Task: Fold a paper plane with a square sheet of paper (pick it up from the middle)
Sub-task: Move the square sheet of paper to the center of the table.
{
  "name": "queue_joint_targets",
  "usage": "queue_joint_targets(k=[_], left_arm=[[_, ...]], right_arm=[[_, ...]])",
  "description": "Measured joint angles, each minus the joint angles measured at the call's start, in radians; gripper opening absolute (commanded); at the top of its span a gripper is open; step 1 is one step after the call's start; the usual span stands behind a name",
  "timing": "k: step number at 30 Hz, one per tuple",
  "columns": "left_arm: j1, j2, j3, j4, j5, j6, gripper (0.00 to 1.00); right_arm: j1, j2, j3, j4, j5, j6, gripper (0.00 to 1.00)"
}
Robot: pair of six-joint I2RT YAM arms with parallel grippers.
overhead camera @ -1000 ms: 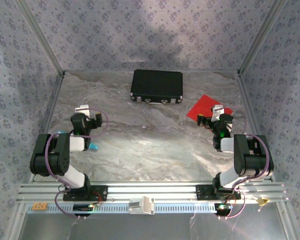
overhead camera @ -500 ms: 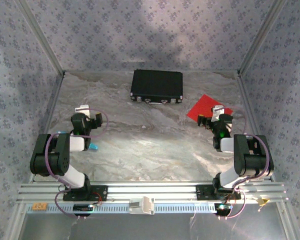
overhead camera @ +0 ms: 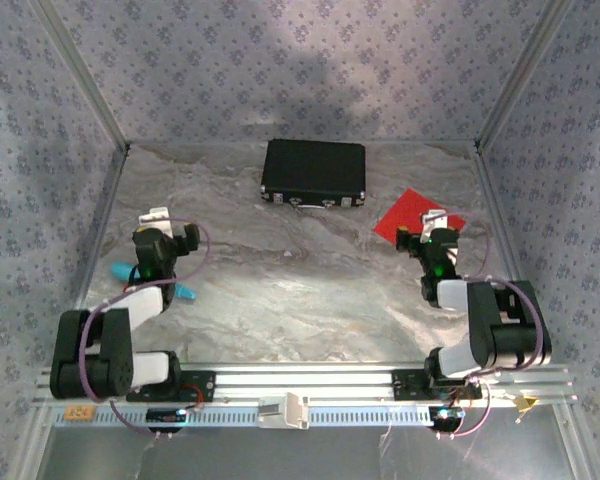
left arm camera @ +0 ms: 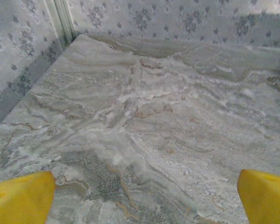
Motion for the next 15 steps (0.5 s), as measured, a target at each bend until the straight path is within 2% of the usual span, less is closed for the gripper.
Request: queue_joint_targets(k=[3, 7, 11, 15], left_arm=[[0.000, -0.103, 0.047, -0.132, -0.021, -0.062, 1.00], [0.000, -0.183, 0.177, -0.344, -0.029, -0.202, 1.00], [0.002, -0.224, 0.299, -0.562, -0.021, -0.363, 1.00], [0.017, -0.224, 0.310, -0.662, 0.061, -0.466, 1.00]], right_arm=[[-0.001, -0.084, 0.077, -0.172, 0.084, 0.077, 0.99], [-0.018, -0.164, 0.251, -0.514, 0.150, 0.289, 0.99], [-0.086, -0.168, 0.353, -0.686, 0.019, 0.400, 0.99], [-0.116, -0.149, 0.349, -0.771, -0.129, 0.476, 0.98]])
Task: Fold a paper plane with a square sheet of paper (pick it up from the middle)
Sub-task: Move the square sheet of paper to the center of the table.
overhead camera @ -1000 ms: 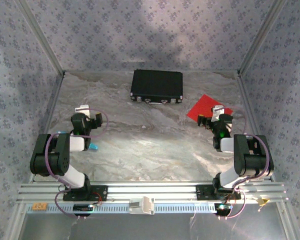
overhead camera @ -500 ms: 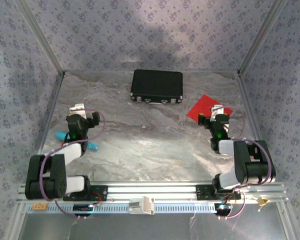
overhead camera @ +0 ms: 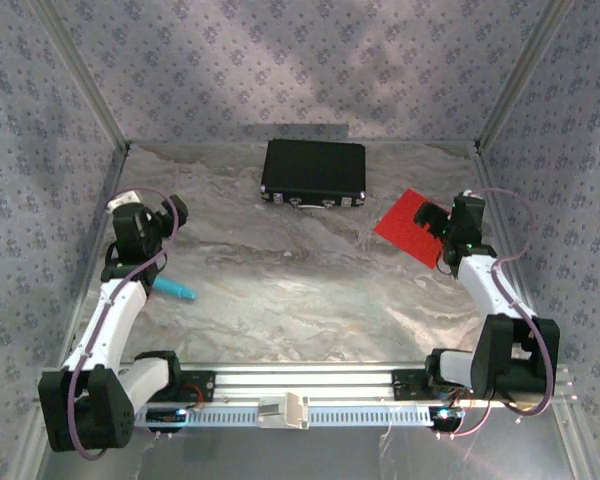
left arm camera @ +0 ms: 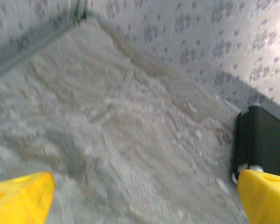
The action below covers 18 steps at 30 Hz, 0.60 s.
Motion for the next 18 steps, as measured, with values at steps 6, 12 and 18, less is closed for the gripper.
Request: queue_joint_targets(k=[6, 12, 18], left_arm=[[-0.047, 0.065, -0.005, -0.039, 0.145, -0.076, 1.00], [-0.235, 0.192, -0.006, 0.009, 0.293, -0.079, 1.00], [-0.448, 0.296, -0.001, 0.054, 0.314, -0.063, 1.00]], right_arm=[[0.001, 0.108, 0.029, -0.058, -0.134, 0.078, 0.95], [0.001, 0.196, 0.049, -0.037, -0.218, 0.122, 0.90], [0.001, 0.278, 0.089, -0.016, -0.282, 0.131, 0.88]])
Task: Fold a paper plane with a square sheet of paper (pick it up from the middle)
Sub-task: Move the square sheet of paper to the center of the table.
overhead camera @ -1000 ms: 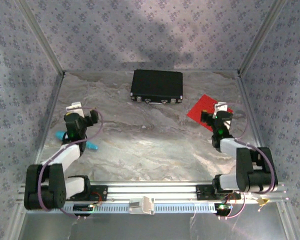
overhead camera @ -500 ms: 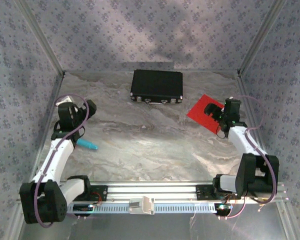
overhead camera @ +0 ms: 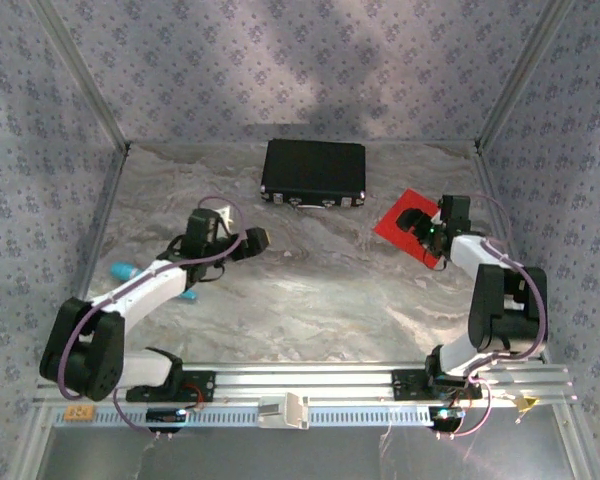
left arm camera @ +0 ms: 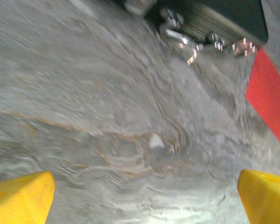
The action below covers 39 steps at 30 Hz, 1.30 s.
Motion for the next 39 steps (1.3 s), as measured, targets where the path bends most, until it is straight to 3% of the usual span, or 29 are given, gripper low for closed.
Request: queue_joint_targets(k=[7, 19, 25, 33, 36, 39], left_arm=[[-0.082, 0.064, 0.051, -0.006, -0.039, 0.026, 1.00], [-0.092, 0.014, 0.069, -0.047, -0.188, 0.056, 1.00], [-0.092, -0.087, 0.054, -0.056, -0.254, 0.059, 1.00], [-0.089, -0.140, -0.005, -0.068, -0.286, 0.050, 1.00], [-0.083, -0.140, -0.019, -0.067, -0.289, 0.041, 1.00], [-0.079, -0.140, -0.027, -0.060, -0.290, 0.032, 1.00]], right_arm=[[0.000, 0.118, 0.084, -0.001, -0.036, 0.005, 0.85], [0.023, 0.198, 0.123, -0.062, -0.076, 0.016, 0.78], [0.122, 0.101, 0.004, -0.053, -0.097, 0.035, 0.78], [0.372, -0.090, -0.202, 0.000, -0.142, 0.061, 0.77], [0.394, -0.131, -0.203, -0.056, -0.130, 0.041, 0.75], [0.342, -0.179, -0.201, -0.076, -0.113, 0.030, 0.73]])
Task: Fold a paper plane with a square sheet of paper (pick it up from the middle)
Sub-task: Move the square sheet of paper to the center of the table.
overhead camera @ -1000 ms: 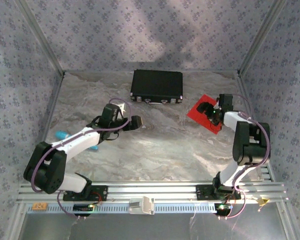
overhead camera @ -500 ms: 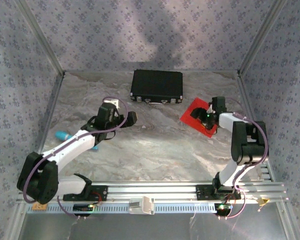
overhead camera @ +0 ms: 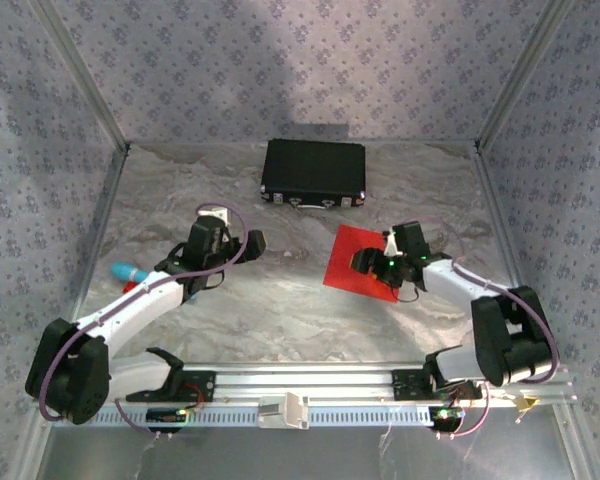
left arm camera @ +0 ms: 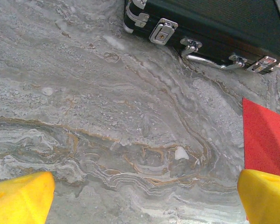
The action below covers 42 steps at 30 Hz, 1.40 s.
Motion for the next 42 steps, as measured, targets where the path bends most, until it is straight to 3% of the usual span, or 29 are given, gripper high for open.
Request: queue_joint_targets(k=[6, 13, 23, 32, 42], left_arm=[[0.000, 0.000, -0.001, 0.010, -0.001, -0.003, 1.00], [0.000, -0.001, -0.002, 0.018, -0.005, -0.002, 1.00], [0.020, -0.169, -0.110, 0.034, -0.034, 0.018, 1.00], [0.077, -0.149, -0.112, 0.029, 0.032, -0.014, 1.00], [0.077, -0.100, -0.112, 0.029, 0.141, -0.035, 1.00]], right_arm=[[-0.131, 0.081, 0.048, 0.016, -0.034, 0.000, 0.70], [-0.127, 0.206, 0.099, 0.038, -0.109, -0.016, 0.66], [0.046, 0.199, 0.044, 0.131, -0.175, -0.076, 0.66], [0.235, 0.247, 0.080, 0.190, -0.166, -0.063, 0.66], [0.322, 0.293, 0.103, 0.300, -0.050, 0.246, 0.65]])
